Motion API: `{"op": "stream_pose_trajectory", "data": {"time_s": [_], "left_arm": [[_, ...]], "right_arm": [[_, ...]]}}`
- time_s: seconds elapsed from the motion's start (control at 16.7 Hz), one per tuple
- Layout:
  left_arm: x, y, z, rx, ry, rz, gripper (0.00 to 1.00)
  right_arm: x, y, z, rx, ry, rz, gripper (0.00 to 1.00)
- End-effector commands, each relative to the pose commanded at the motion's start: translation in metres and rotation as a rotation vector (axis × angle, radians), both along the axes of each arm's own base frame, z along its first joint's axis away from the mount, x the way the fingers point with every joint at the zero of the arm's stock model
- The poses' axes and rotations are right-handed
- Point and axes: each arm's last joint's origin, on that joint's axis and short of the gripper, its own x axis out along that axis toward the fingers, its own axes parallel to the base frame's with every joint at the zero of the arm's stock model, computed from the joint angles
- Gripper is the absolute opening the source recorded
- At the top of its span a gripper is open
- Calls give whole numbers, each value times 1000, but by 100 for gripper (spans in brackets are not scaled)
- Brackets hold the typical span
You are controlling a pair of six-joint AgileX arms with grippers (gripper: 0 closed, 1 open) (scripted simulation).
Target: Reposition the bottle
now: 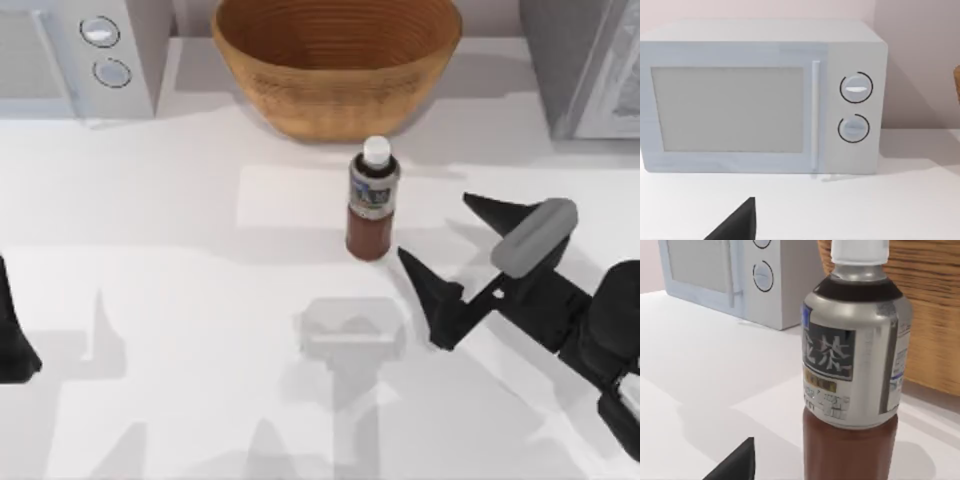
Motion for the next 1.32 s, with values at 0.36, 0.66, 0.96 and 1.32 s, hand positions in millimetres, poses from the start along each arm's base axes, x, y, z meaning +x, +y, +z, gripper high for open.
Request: {"op": "stream_pose_trajectory", "data": {"time_s": [0.36,0.66,0.96,1.32], "left_arm": [[0,0,0,0,0,0,100],[0,0,0,0,0,0,100],[0,0,0,0,0,0,100],[0,0,0,0,0,0,100]], "right_arm": [[-1,2,-5,2,-3,12,100],[8,7,-14,-8,13,11,100],[25,21,-11,3,-5,12,100],[48,45,-10,2,-3,12,100]]}}
